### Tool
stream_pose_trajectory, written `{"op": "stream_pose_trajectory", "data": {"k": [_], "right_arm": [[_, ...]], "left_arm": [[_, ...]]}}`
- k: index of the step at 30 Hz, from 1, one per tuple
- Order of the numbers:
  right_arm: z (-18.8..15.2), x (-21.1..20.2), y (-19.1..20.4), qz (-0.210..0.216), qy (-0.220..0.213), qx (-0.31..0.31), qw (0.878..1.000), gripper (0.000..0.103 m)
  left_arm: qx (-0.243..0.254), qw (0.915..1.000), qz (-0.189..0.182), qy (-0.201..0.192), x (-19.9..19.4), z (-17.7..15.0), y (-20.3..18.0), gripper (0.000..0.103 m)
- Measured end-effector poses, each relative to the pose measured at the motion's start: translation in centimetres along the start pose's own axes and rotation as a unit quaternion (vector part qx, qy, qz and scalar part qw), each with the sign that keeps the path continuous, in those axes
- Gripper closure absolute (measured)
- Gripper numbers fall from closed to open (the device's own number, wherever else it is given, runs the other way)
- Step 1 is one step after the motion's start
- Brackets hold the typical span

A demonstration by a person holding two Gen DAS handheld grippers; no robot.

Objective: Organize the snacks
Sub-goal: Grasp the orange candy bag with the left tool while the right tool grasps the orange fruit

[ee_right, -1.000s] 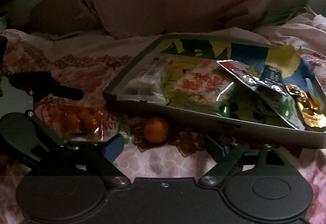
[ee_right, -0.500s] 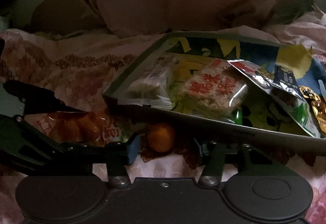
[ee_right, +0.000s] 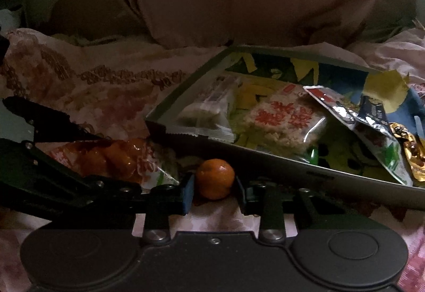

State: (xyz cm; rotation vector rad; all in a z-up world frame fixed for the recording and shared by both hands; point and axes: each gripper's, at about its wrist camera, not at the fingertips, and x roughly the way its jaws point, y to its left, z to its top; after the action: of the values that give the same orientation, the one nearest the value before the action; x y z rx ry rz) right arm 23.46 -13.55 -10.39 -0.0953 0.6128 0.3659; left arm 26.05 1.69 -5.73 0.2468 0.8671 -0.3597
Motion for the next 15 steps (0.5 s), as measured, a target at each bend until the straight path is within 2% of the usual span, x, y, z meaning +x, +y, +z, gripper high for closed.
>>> {"op": "stream_pose_trajectory", "data": {"k": [2,7,11,15], "right_arm": [[0.1,-0.5,-0.1,-0.002,-0.004,0.003,1.000,0.068],[0.0,-1.5,-0.3,-0.009,-0.011,0.007,1.000,0.068],[-0.1,-2.3,-0.4,-0.015,-0.016,0.008,1.000,0.068],[-0.3,-3.4,-0.6,-0.023,-0.020,0.011,0.999,0.068]], "left_arm": [[-0.018,0.9998,-0.005,0.003,-0.3,-0.1,0.2,0.039],[-0.019,0.9998,0.007,0.000,-0.9,-0.4,-0.1,0.039],[-0.037,0.9992,-0.011,0.007,-1.4,-0.7,-0.2,0.039],[-0.041,0.9991,-0.009,0.008,-1.9,-0.9,-0.6,0.039]]}}
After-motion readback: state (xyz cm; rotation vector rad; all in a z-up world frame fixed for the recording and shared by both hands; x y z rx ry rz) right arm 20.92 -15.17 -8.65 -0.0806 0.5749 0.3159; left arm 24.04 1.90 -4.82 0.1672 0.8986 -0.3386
